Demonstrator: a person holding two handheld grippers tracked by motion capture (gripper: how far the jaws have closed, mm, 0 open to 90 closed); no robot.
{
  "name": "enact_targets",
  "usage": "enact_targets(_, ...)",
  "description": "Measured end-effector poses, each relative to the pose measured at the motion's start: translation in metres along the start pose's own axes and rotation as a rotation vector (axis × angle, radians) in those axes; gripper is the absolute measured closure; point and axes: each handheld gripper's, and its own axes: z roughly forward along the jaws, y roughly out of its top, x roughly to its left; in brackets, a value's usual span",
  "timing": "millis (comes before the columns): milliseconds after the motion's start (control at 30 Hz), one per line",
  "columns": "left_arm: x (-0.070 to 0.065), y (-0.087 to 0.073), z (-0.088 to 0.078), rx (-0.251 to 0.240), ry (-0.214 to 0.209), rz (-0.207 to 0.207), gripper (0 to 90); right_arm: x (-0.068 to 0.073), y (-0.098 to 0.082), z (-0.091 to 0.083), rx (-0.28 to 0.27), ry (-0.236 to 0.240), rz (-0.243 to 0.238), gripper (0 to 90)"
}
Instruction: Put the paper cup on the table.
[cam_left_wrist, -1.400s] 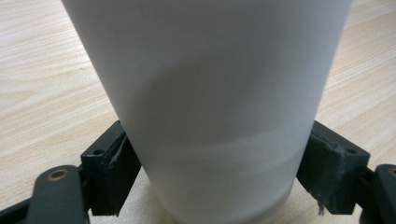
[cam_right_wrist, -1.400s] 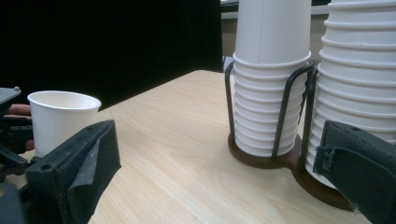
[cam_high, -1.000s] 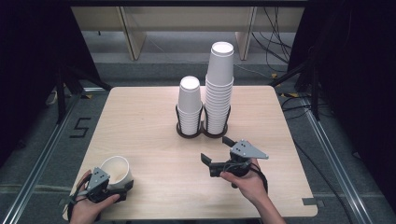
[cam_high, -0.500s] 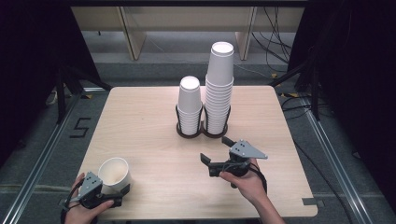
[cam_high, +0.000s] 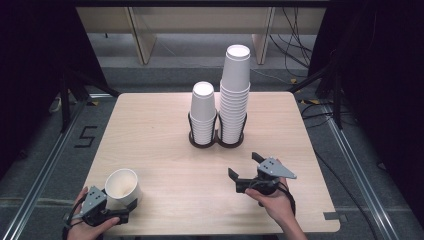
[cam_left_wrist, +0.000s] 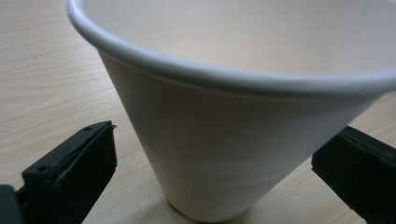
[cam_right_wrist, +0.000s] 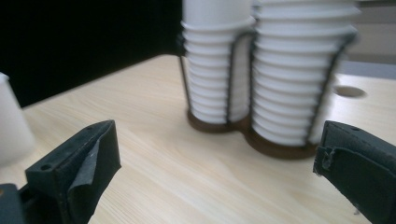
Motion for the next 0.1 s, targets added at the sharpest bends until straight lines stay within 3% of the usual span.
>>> enact_targets(67, 0.0008, -0.0005, 0.0023, -0.009, -0.016, 0.011, 0.0, -0.0041, -0.0084, -0.0041, 0.017, -0.024, 0.046, 0.4)
enact_targets(100, -0.0005, -0.0007, 0.0017, 0.003, -0.001, 0.006, 0.0, -0.0086, -0.0115, -0.0059, 0.026, -0.026, 0.038, 0.4)
